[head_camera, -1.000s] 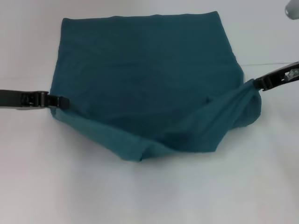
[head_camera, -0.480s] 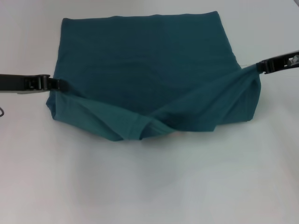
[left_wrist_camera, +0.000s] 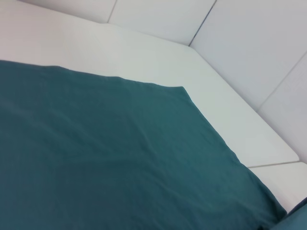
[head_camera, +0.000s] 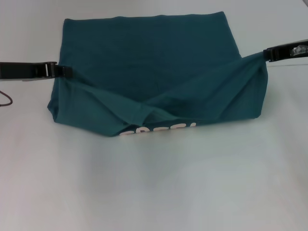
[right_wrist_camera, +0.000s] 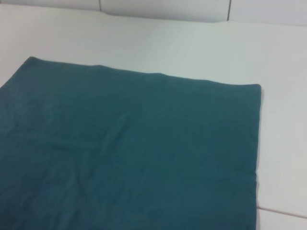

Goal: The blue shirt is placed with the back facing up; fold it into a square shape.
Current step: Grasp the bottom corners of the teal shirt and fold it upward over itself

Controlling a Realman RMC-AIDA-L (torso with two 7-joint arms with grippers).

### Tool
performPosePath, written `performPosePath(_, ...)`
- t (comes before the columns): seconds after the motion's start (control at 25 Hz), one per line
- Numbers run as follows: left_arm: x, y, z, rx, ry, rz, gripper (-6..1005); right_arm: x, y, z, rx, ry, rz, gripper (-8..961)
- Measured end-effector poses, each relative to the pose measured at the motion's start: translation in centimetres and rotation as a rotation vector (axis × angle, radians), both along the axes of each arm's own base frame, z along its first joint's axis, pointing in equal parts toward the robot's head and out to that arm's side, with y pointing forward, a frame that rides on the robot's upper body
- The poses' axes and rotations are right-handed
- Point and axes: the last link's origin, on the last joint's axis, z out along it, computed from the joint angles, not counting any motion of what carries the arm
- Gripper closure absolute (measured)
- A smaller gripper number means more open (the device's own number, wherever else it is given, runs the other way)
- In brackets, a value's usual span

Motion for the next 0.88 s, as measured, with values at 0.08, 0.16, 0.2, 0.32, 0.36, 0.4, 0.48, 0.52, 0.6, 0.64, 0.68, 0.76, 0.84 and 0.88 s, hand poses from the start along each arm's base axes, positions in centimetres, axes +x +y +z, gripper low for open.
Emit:
performPosePath(0.08,0.0,0.1,0.0,0.003,0.001,0.000,958,-0.1,0.1,0.0,0.005,0.007,0.003,937)
performPosePath(0.16,-0.1,0.0,0.0,0.004,0.000,0.002,958,-0.1,0.1,0.0,0.006,0.011,0.004,937)
performPosePath(0.2,-0.2,0.0,0.1,0.006,-0.002,0.005,958,-0.1,0.2,0.0,0.010,0.015,0.006,937)
performPosePath(0.32,-0.1,0.1,0.5,0.022,-0.013,-0.005,958,0.0,0.3,0.3,0.029,0.018,0.011,937)
performPosePath(0.36,-0.1,0.2,0.5,0.027,-0.015,-0.011,958,0.0,0.4,0.4,0.034,0.017,0.013,937)
performPosePath(0.4,-0.1,0.2,0.5,0.033,-0.013,-0.015,958,0.0,0.5,0.5,0.041,0.015,0.016,937)
performPosePath(0.48,-0.1,0.5,0.4,0.050,-0.005,-0.019,957,0.1,0.7,0.5,0.057,0.013,0.021,937)
performPosePath(0.52,-0.1,0.6,0.2,0.057,0.000,-0.021,957,0.1,0.9,0.5,0.066,0.012,0.022,937)
performPosePath(0.6,-0.1,0.9,-0.1,0.073,0.008,-0.023,957,0.3,1.2,0.5,0.083,0.011,0.023,938)
performPosePath(0.64,-0.2,1.1,-0.2,0.087,0.016,-0.024,957,0.4,1.5,0.4,0.089,0.011,0.020,938)
performPosePath(0.68,-0.2,1.2,-0.3,0.096,0.021,-0.027,957,0.5,1.7,0.4,0.095,0.011,0.020,939)
performPosePath(0.76,-0.1,1.6,-0.5,0.115,0.034,-0.033,957,0.7,2.1,0.3,0.113,0.006,0.023,940)
performPosePath(0.84,0.0,1.9,-0.8,0.135,0.049,-0.039,956,0.8,2.6,0.3,0.133,0.001,0.031,941)
performPosePath(0.88,0.0,2.1,-0.9,0.145,0.057,-0.042,956,0.8,2.8,0.3,0.147,-0.003,0.037,941)
